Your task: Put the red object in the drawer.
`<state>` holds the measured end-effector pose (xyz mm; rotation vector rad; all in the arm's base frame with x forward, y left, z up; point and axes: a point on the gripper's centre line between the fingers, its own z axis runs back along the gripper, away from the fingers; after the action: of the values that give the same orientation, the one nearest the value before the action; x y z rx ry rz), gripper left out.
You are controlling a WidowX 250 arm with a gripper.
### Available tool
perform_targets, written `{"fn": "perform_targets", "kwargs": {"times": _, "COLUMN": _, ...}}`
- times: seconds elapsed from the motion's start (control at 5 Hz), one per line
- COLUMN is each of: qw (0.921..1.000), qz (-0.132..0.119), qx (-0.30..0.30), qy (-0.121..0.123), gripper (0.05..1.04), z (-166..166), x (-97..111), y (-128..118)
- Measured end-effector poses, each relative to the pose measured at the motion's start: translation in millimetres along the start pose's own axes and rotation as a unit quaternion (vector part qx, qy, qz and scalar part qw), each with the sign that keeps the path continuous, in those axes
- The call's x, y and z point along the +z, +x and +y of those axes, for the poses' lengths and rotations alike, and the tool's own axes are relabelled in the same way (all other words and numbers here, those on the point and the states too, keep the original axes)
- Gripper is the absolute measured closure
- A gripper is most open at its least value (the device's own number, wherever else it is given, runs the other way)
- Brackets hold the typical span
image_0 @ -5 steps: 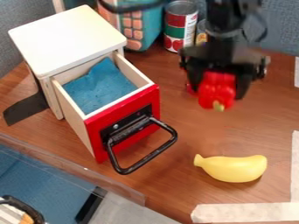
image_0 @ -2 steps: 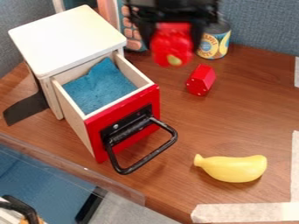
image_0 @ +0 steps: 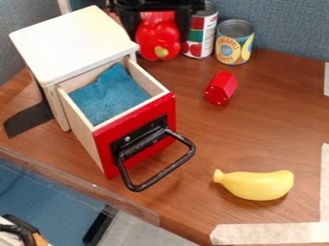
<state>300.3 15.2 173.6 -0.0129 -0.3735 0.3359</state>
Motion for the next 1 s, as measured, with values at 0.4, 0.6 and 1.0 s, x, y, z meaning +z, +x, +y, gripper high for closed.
{"fn": "perform_targets", "kwargs": {"times": 0.4, "qw": 1.0, "qz": -0.004, "qx": 0.004, "qy": 0.006, "gripper": 0.216, "z": 15.3, "x": 1.2, "y": 4.1}}
{"fn": "perform_targets", "kwargs": {"times": 0.6, "qw": 0.9999, "qz": -0.01, "qx": 0.008, "qy": 0.008, "gripper": 0.216, "z": 20.5, "x": 3.0, "y": 6.3}}
{"fn": "perform_targets", "kwargs": {"times": 1.0, "qw": 0.9997, "qz": -0.008, "qx": 0.005, "qy": 0.023, "gripper": 0.216, "z": 30.4, "x": -2.1, "y": 3.8}}
